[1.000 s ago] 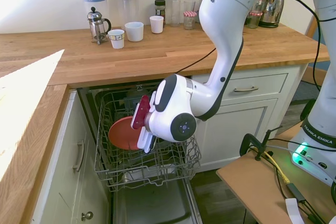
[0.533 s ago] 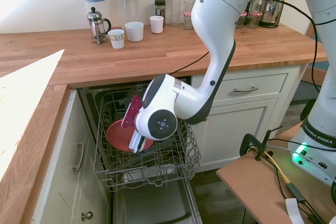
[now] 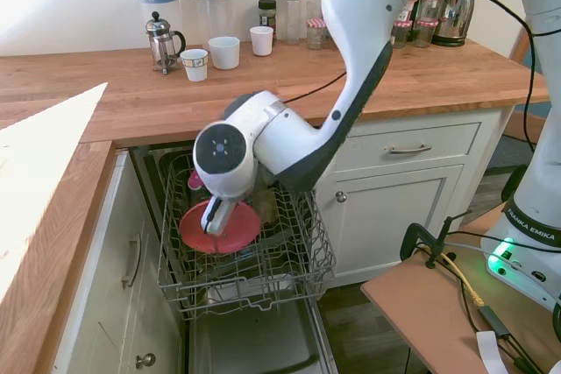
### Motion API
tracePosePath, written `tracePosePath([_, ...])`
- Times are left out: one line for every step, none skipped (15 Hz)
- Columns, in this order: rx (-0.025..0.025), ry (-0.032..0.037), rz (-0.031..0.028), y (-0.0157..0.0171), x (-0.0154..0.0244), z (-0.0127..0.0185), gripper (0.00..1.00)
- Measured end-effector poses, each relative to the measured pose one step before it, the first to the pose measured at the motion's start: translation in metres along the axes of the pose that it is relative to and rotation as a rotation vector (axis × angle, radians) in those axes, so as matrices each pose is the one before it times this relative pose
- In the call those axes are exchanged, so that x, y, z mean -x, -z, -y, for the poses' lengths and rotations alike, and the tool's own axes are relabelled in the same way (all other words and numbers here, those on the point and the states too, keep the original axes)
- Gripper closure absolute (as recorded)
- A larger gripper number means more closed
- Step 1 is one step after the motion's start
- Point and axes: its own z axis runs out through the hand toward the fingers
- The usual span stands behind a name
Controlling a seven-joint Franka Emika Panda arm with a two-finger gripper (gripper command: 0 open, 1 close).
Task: Put the plate in the dishwasher
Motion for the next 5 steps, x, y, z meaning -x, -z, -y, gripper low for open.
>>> tracePosePath([0.0087, -0.01601, 0.04561, 0.01663, -0.01428, 0.00051, 0.0])
tracePosePath([0.00763, -0.01646, 0.04978, 0.01901, -0.01561, -0.00123, 0.0])
tracePosePath([0.00526, -0.02018, 0.05757, 0.02218, -0.01794, -0.003, 0.0])
tracePosePath([-0.00065, -0.0306, 0.06097, 0.02373, -0.02342, -0.00435, 0.0])
tracePosePath([-0.00534, -0.03572, 0.05813, 0.02454, -0.02962, -0.00644, 0.0])
